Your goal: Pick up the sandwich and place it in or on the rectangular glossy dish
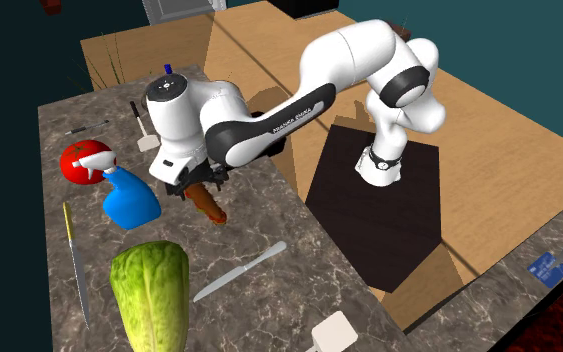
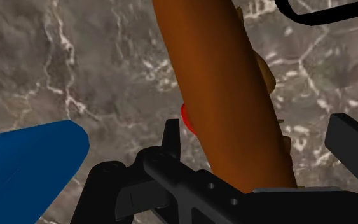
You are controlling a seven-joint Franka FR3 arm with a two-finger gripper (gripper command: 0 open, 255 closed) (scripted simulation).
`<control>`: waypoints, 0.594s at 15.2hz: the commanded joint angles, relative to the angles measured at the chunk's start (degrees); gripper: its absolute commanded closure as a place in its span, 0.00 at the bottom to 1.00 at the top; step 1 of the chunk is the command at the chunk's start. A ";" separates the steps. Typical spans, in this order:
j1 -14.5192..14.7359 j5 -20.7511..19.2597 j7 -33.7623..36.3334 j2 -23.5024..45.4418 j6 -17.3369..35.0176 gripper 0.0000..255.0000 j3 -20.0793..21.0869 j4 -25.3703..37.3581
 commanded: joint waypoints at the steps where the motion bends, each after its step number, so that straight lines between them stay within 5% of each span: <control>1: -0.06 -0.03 -0.02 0.16 -0.11 0.00 -0.01 -0.36; 4: -0.05 -0.03 -0.02 0.16 -0.11 0.00 -0.01 -0.36; 5: -0.04 -0.05 -0.03 0.11 -0.07 1.00 -0.02 -0.45; 9: -0.10 0.01 -0.04 0.23 -0.13 1.00 0.00 -0.27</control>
